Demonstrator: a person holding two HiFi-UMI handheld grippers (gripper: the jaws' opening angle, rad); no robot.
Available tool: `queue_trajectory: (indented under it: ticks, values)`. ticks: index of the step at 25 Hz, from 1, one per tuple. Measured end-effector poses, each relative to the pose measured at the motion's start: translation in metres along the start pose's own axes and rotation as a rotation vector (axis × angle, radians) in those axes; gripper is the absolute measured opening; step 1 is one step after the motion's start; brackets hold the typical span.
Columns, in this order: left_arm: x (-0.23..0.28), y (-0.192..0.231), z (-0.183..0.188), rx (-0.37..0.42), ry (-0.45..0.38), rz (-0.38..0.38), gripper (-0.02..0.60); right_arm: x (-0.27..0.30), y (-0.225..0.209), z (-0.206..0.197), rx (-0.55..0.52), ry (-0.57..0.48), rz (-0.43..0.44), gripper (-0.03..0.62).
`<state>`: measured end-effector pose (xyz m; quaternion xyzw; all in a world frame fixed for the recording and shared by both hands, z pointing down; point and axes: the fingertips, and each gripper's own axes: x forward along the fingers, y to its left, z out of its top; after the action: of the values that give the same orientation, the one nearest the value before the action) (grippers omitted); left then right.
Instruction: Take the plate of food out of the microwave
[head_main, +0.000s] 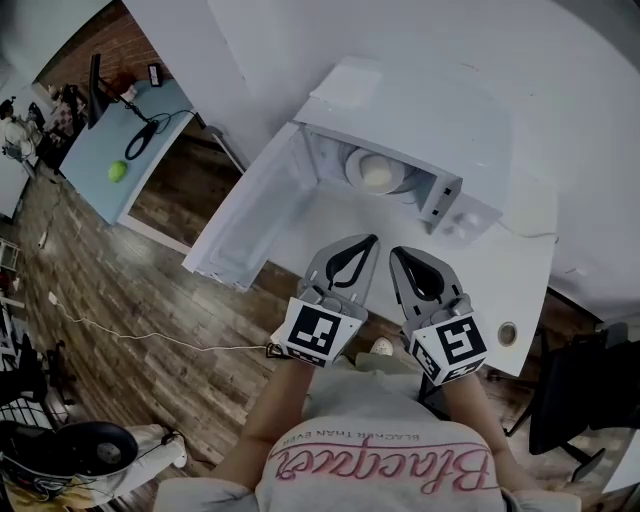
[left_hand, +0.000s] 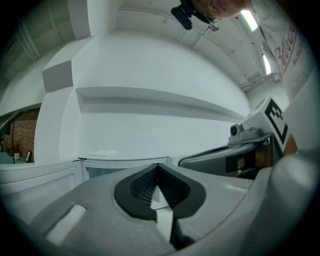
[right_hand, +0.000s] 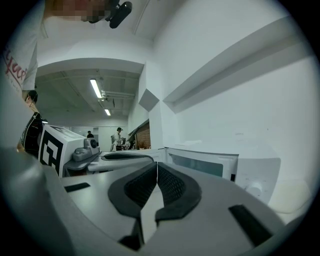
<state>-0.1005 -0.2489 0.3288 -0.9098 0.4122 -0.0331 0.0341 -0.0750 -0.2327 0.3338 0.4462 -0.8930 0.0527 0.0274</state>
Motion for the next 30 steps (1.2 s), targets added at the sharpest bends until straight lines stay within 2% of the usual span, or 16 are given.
queue_trajectory:
  ticks: [5,17,25,30]
  values:
    - [0.007,-0.001,-0.006,-0.019,0.002,0.03,0.006,0.001,-0.008,-0.008,0.004,0.01,0.031,0.012]
    - [0.017,-0.001,-0.039,-0.081,0.059,0.038,0.009,0.007,-0.023,-0.03,0.023,0.041,0.056,0.012]
    - [0.027,0.015,-0.053,-0.108,0.077,0.023,0.142,0.026,-0.024,-0.043,0.027,0.054,0.055,0.012]
    - [0.035,0.032,-0.065,-0.17,0.091,0.013,0.147,0.038,-0.039,-0.042,0.028,0.051,0.015,0.012]
